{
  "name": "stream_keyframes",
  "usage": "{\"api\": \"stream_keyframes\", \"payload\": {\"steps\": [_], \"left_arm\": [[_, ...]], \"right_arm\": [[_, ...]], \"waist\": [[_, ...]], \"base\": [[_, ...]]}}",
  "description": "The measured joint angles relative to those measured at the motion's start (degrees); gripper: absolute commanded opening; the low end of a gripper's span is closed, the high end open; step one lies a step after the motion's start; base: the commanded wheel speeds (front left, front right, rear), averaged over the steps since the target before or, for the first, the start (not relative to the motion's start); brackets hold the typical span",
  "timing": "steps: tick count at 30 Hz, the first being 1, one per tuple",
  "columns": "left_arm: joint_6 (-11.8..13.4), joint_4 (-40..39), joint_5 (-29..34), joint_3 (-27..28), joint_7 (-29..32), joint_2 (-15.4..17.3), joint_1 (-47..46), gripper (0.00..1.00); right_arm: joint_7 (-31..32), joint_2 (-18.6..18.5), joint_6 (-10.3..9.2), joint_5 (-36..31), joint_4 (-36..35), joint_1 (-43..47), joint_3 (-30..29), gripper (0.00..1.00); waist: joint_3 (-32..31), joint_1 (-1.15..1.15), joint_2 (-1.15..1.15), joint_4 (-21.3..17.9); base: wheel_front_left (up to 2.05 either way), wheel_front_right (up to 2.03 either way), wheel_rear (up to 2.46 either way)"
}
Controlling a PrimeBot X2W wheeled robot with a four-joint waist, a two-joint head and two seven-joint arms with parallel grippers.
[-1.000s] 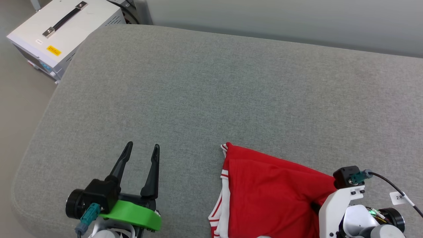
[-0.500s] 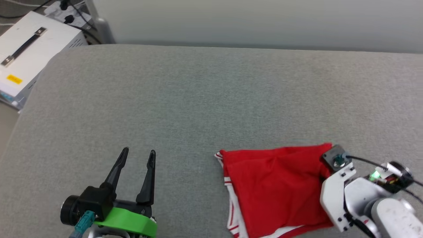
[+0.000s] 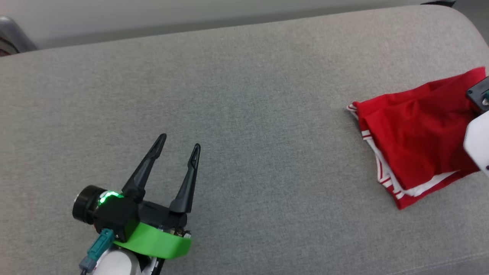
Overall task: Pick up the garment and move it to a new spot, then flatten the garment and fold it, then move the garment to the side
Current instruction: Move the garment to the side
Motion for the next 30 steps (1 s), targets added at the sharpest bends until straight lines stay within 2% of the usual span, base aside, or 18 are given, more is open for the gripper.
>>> {"api": "stream_keyframes", "payload": {"steps": [7,12,17,19,26,27,28,30], "left_arm": [[0.0,-4.09,-0.02,-0.45,0.0,5.11,-3.32,1.0],[0.0,-6.6,-0.03,0.69,0.01,7.42,-5.65,1.0],[0.0,-8.87,-0.73,2.57,0.0,8.4,-5.9,1.0],[0.0,-10.96,-1.4,3.19,0.01,8.38,-6.56,1.0],[0.0,-13.96,-1.65,3.42,0.0,8.27,-7.01,1.0],[0.0,-13.94,-1.66,3.48,0.01,8.27,-7.01,1.0],[0.0,-13.84,-1.67,3.56,0.01,8.26,-7.01,1.0],[0.0,-13.32,-1.72,3.61,0.01,8.21,-7.02,1.0]], "right_arm": [[-9.91,-0.71,0.0,-3.68,14.34,-6.68,-6.09,0.0],[-13.45,-1.13,0.01,-7.78,21.9,-7.31,-14.94,0.0],[-18.7,-1.62,0.02,-12.02,27.98,-8.46,-23.81,0.0],[-23.13,-2.02,0.02,-14.8,30.42,-9.76,-28.05,0.0],[-27.55,-1.7,0.02,-18.45,36.53,-11.65,-32.95,0.0],[-27.87,-1.53,0.02,-18.78,37.04,-11.96,-33.17,0.31],[-28.62,-1.35,0.02,-19.22,37.4,-12.22,-33.5,1.0],[-29.45,-0.87,0.02,-20.05,38.29,-13.02,-34.57,1.0]], "waist": [[7.68,0.0,0.0,-2.47],[13.5,0.01,0.0,-3.01],[18.47,0.01,0.0,-2.62],[20.7,0.0,0.0,-1.91],[23.69,0.0,0.0,0.59],[23.89,0.0,0.0,0.83],[24.1,0.0,0.0,1.1],[24.23,0.0,0.0,1.53]], "base": [[0.0,0.0,0.0],[0.0,0.0,0.0],[0.0,0.0,0.0],[0.0,0.0,0.0],[0.0,0.0,0.0],[0.0,0.0,0.0],[0.0,0.0,0.0],[0.0,0.0,0.0]]}}
